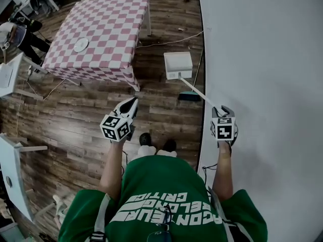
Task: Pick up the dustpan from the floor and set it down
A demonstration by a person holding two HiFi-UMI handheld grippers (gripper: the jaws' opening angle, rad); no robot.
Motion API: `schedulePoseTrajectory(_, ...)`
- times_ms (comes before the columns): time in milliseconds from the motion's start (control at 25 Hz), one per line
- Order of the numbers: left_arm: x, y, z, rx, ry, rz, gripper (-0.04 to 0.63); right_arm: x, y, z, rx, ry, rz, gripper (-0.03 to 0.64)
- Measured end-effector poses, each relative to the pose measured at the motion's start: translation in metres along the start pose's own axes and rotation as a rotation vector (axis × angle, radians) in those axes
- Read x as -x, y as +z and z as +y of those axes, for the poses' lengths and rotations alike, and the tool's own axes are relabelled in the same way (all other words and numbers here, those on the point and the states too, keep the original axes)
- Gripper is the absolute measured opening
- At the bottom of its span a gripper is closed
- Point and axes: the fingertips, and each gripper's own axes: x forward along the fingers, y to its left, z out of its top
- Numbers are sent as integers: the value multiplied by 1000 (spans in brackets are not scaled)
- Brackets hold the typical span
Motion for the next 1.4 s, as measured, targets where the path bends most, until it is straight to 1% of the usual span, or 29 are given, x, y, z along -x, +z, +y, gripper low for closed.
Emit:
schedulePoseTrajectory(200,29,-21,6,47,88,-12,3,-28,-16,21,83,73,67,114)
schedulePoseTrajectory(320,53,-36,14,82,153,-21,3,-49,-26,38,136,121,110,114)
schedulePoseTrajectory(440,76,-48,28,110,208,-31,3,-66,-36,60,179,160,151,114)
schedulePoseTrajectory(600,104,-54,46,135,261,-59,3,-83,-51,94,218,209,211,114)
schedulePoseTrajectory(760,135,-62,65,158,300,-78,3,-93,-55,132,267,242,255,114)
schedulePoseTrajectory(960,180,-76,95,210,350,-108,3,-100,-54,187,325,276,286,114)
schedulePoseTrajectory(1160,219,-96,127,266,385,-131,3,-112,-45,243,389,303,302,114)
schedulePoseTrajectory(1400,254,-117,165,324,405,-152,3,-130,-26,313,457,329,325,114)
